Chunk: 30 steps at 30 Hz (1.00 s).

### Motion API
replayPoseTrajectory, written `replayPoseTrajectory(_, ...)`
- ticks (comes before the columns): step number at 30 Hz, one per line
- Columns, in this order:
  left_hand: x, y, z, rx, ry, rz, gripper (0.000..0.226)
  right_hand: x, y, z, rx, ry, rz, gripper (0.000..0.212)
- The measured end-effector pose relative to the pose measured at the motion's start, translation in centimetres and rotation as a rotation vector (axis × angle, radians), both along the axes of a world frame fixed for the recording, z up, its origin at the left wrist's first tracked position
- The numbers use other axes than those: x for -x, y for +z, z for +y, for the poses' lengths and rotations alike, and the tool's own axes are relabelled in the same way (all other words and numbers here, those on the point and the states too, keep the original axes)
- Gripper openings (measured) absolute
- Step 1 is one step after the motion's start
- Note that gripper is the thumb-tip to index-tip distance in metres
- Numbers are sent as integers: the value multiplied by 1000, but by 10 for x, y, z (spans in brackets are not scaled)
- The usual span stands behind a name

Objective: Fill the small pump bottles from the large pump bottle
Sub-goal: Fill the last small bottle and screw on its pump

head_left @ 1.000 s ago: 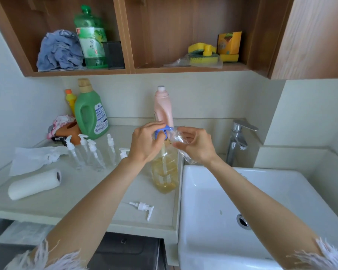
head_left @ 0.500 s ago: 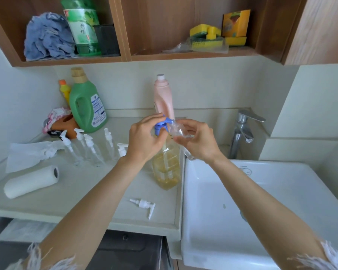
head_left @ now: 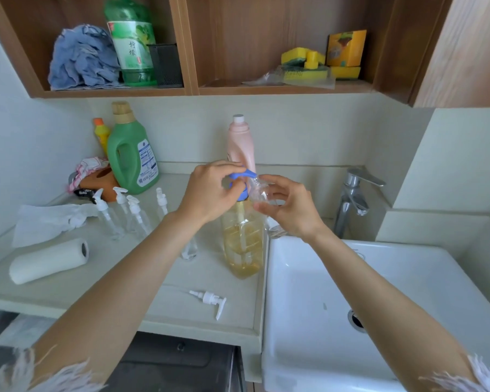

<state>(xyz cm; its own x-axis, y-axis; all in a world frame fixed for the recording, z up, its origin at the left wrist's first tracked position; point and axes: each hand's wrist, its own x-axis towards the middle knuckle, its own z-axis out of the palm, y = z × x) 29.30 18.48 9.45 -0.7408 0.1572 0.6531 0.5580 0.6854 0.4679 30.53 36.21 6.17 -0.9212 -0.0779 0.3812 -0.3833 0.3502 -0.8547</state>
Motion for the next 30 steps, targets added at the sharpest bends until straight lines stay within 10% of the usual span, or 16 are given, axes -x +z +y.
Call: replayPoseTrajectory(30, 1, -12, -4, 6, -60, -37, 54, 28, 4, 11, -9, 50, -230, 58)
